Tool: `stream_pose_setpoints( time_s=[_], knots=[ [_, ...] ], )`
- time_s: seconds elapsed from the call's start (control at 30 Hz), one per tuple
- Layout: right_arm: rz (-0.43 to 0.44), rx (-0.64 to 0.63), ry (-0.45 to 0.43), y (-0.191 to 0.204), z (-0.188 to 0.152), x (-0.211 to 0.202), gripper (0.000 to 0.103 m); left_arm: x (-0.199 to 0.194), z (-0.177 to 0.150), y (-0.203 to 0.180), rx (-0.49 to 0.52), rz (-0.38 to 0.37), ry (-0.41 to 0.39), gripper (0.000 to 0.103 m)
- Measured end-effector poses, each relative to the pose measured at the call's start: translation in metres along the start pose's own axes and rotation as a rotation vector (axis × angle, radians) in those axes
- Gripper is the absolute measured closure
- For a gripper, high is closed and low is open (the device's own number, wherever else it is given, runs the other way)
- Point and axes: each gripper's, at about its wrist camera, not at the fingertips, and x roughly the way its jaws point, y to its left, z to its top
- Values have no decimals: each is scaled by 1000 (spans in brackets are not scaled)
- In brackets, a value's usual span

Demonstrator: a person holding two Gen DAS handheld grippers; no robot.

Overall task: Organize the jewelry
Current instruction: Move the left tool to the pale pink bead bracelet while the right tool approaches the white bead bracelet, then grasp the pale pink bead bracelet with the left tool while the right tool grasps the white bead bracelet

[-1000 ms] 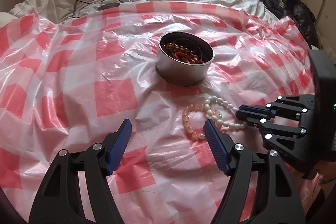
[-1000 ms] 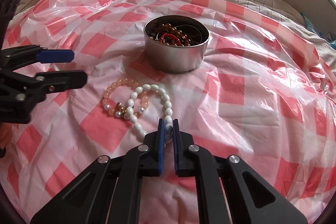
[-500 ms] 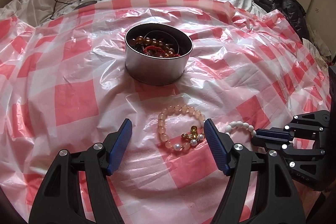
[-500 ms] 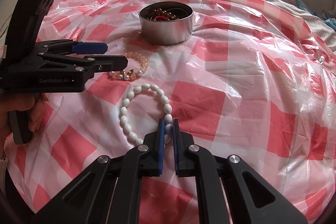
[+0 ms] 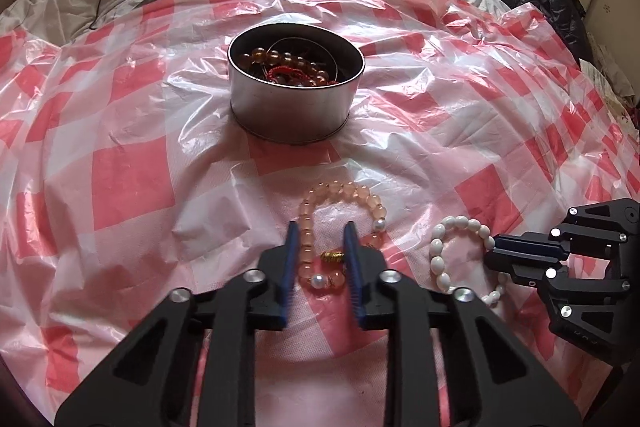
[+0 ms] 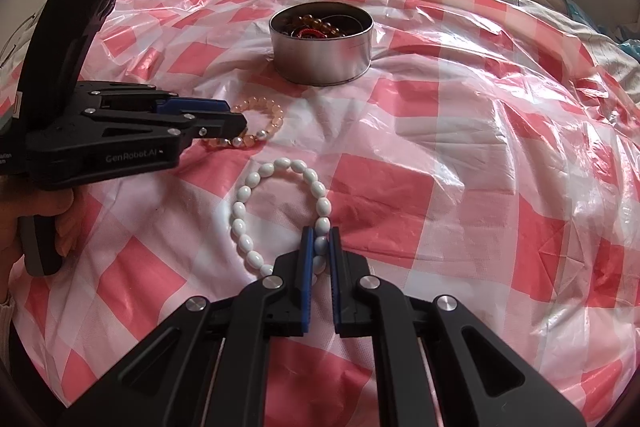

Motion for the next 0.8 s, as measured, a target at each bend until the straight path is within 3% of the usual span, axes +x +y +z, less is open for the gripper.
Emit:
stream_pose_setpoints(
  time_s=[0.03,0.33,0.47,0.5,0.6,0.73,0.77,0.8],
  knots=[
    [0,0,2,0,0,1,95,1,-1,2,-9,1,9,96],
    [13,7,7,-2,0,1,95,-19,1,23,-48,5,-5,96],
    [19,15,14,-3,0,4,94,-14,0,32,-58,36,37,96],
    [28,24,13,-4,1,4,92,-12,-1,32,-53,35,47,96],
    [63,52,-6,-7,1,1,62,-10,-1,28,-40,52,56,95],
    [37,25,-11,-2,1,4,62,-7,-3,29,-40,50,59,95],
    [38,25,-14,-2,1,4,64,-7,-3,29,-39,50,59,95],
    [37,30,-16,-2,2,4,73,-7,-4,29,-36,47,60,95]
  ],
)
